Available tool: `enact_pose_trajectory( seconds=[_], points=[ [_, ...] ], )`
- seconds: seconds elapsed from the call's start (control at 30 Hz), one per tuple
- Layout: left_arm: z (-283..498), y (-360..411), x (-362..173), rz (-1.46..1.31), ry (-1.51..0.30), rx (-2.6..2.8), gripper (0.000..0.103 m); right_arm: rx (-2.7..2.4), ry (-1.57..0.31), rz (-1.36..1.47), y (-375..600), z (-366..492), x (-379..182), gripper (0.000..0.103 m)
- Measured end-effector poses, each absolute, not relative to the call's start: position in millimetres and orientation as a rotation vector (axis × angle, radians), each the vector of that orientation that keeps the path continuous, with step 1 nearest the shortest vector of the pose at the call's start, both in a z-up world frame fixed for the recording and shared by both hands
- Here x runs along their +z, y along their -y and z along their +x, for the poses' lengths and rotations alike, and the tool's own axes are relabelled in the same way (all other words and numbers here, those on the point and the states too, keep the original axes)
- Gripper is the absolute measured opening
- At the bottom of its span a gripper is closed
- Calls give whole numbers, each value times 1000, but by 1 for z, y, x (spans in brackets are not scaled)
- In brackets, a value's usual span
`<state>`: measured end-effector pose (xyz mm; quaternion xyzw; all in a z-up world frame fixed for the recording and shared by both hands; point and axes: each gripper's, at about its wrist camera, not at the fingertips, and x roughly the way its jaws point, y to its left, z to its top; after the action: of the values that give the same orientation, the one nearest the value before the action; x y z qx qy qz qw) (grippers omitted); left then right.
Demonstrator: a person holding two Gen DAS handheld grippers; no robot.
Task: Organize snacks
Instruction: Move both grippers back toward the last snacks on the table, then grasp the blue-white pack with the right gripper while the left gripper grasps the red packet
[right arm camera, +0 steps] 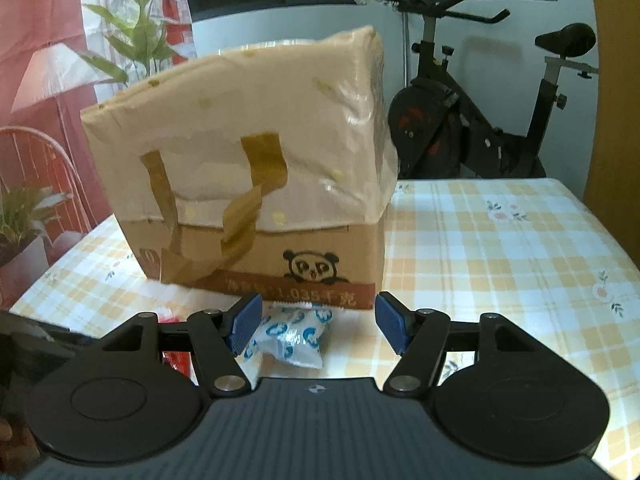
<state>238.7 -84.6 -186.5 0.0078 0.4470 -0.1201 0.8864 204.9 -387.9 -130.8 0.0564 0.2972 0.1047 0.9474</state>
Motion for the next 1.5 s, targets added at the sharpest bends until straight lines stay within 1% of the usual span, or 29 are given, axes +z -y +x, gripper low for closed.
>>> enact_pose_trajectory(
  seconds=[0.1, 0.3, 0.37, 0.43, 0.6, 0.77, 0.83, 0.9, 1.03, 1.13, 1.17, 1.2, 1.5],
  points=[
    [240, 81, -187, -1, -923, -247, 45, 228, -644, 117, 385, 208, -139, 66],
    [242, 72, -188, -28, -905, -217, 45, 278, -710, 96, 374, 226, -151, 67],
    [243, 69, -188, -41, -899, -215, 44, 284, -730, 84, 368, 237, -155, 71],
    [242, 66, -189, -54, -892, -218, 43, 290, -748, 77, 362, 248, -160, 78],
    [239, 62, -190, -65, -878, -232, 42, 287, -812, 51, 348, 275, -177, 78],
    [237, 65, -191, -60, -873, -230, 42, 249, -779, 29, 350, 265, -184, 68],
    [237, 67, -191, -50, -870, -231, 42, 250, -755, 29, 354, 255, -185, 61],
    [236, 67, -191, -52, -868, -237, 42, 245, -731, 26, 358, 246, -187, 59],
    [235, 68, -191, -46, -866, -252, 42, 265, -694, 23, 361, 234, -189, 58],
    [234, 68, -190, -60, -857, -273, 36, 272, -692, 15, 361, 235, -190, 58],
    [233, 68, -189, -59, -848, -274, 32, 273, -691, 16, 361, 234, -190, 58],
    [232, 69, -187, -54, -837, -273, 31, 274, -690, 19, 360, 234, -191, 58],
    [231, 66, -181, -67, -817, -265, 30, 288, -689, 67, 365, 233, -189, 58]
  ],
)
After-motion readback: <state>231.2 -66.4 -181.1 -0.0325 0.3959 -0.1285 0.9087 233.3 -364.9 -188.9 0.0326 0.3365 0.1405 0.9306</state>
